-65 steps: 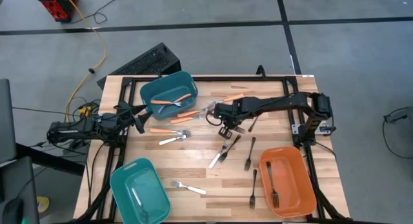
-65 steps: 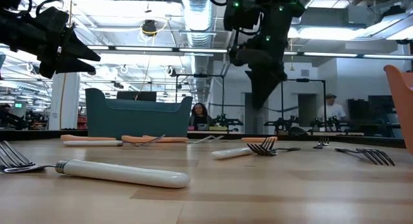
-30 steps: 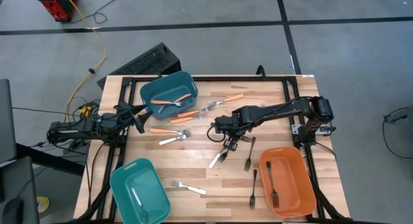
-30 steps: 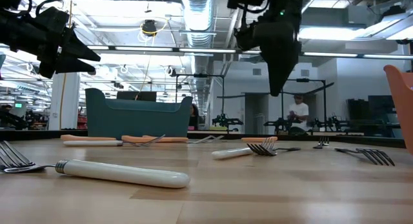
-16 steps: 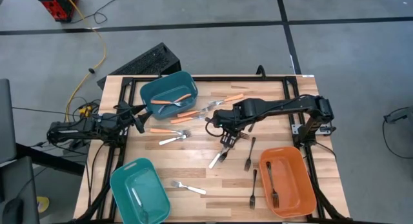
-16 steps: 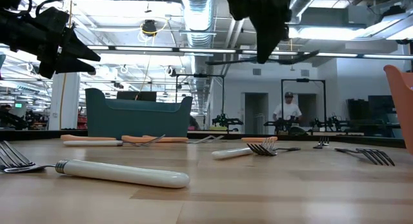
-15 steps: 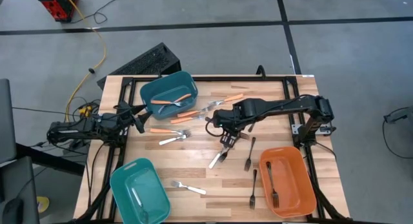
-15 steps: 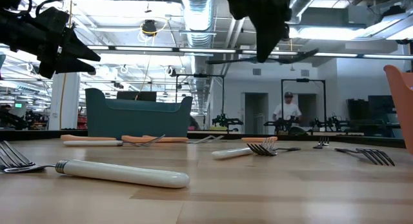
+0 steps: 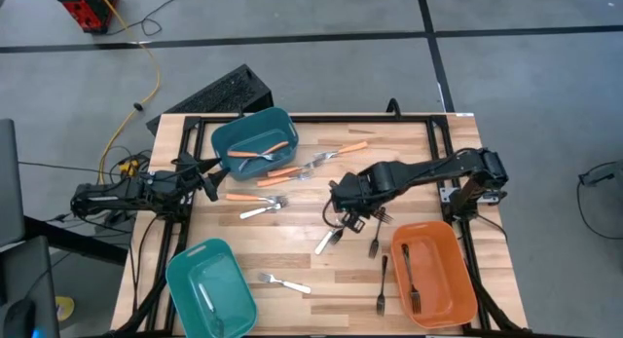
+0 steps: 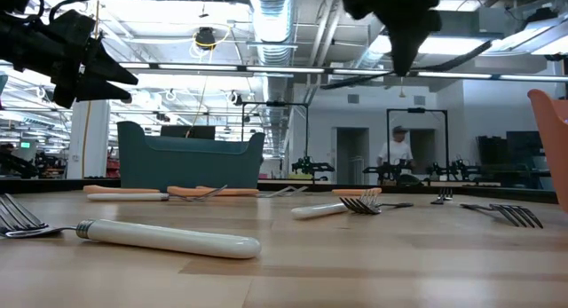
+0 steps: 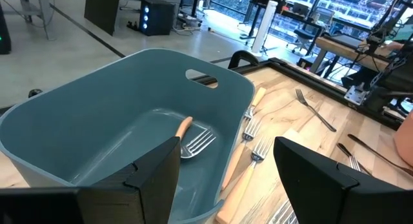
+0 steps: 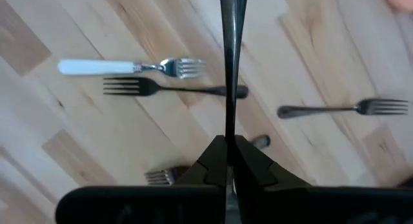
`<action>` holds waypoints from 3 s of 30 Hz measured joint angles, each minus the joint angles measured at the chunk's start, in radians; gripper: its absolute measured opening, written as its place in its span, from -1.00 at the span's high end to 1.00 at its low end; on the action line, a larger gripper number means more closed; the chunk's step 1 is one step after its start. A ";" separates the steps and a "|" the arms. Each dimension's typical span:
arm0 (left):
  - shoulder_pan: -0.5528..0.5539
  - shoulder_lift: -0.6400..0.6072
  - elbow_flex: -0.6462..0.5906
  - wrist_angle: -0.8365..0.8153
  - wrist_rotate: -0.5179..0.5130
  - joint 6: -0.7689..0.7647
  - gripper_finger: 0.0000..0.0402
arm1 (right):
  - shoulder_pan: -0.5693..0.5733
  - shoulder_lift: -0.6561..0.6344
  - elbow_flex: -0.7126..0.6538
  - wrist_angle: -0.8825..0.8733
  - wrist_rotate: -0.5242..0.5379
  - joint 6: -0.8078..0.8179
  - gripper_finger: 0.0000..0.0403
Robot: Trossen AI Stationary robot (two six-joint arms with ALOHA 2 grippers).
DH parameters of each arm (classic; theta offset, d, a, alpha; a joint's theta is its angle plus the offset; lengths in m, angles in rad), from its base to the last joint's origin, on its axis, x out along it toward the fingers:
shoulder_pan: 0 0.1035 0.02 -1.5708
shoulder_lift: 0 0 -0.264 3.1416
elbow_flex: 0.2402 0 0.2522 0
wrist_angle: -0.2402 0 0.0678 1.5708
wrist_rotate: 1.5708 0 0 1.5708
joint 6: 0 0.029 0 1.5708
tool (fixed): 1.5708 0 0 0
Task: Sort silverware by color (type)
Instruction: Put the black fork into the orange bin
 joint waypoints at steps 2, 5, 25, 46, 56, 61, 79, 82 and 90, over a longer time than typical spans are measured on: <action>0.000 0.000 0.000 0.000 0.000 0.000 -0.17 | 0.022 -0.016 -0.001 -0.037 0.001 0.035 0.84; 0.000 0.000 0.000 0.000 0.000 0.000 -0.17 | 0.051 -0.044 0.000 -0.084 0.022 0.106 0.85; 0.000 0.000 0.000 -0.003 0.003 0.000 -0.17 | 0.310 -0.212 0.000 -0.141 0.134 0.568 0.83; 0.000 0.000 0.000 -0.003 0.001 0.000 -0.17 | 0.598 -0.227 -0.115 -0.142 0.046 1.098 0.83; 0.000 0.000 0.000 -0.003 -0.002 -0.001 -0.17 | 0.797 -0.245 -0.188 -0.141 -0.013 1.417 0.84; 0.000 0.000 0.000 -0.003 -0.010 -0.002 -0.17 | 0.823 -0.229 -0.210 -0.138 -0.111 1.460 0.84; 0.000 0.000 0.000 -0.003 -0.011 -0.005 -0.17 | 0.799 -0.229 -0.389 0.044 -0.175 1.469 0.84; 0.000 0.000 0.000 -0.003 -0.011 -0.005 -0.17 | 0.800 -0.229 -0.421 0.087 -0.176 1.469 0.84; 0.000 0.000 0.000 -0.003 -0.016 -0.006 -0.17 | 0.802 -0.229 -0.536 0.268 -0.190 1.475 0.84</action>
